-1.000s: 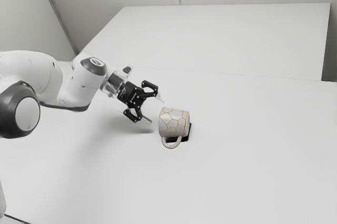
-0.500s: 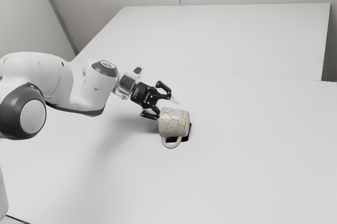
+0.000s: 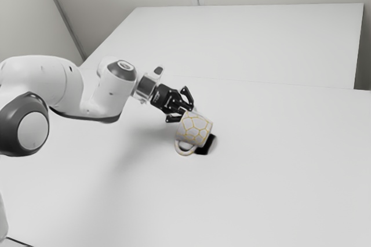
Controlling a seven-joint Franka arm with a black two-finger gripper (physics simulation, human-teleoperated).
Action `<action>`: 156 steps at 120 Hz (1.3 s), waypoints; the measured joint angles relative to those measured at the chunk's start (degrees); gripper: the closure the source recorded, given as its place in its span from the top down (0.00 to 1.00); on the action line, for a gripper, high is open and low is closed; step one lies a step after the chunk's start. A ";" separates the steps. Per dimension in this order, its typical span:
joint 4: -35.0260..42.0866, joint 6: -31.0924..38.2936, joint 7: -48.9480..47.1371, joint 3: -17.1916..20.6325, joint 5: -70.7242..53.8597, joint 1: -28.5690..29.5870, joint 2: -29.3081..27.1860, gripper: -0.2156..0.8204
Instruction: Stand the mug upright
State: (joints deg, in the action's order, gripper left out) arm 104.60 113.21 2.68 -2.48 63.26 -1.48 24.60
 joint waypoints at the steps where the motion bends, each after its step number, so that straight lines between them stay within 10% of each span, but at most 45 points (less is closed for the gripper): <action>1: 0.03 0.05 -0.03 0.00 -0.54 -0.05 -0.22 0.07; 62: 1.58 3.42 -2.85 0.02 -56.83 -3.66 -10.98 0.05; 128: 2.94 7.35 -4.17 0.03 -68.82 -4.44 -6.62 0.05; 156: 3.34 6.68 -3.83 0.27 -68.31 -4.56 -9.26 0.51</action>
State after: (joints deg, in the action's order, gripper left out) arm 107.95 119.89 -1.15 -2.20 -5.05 -6.04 15.34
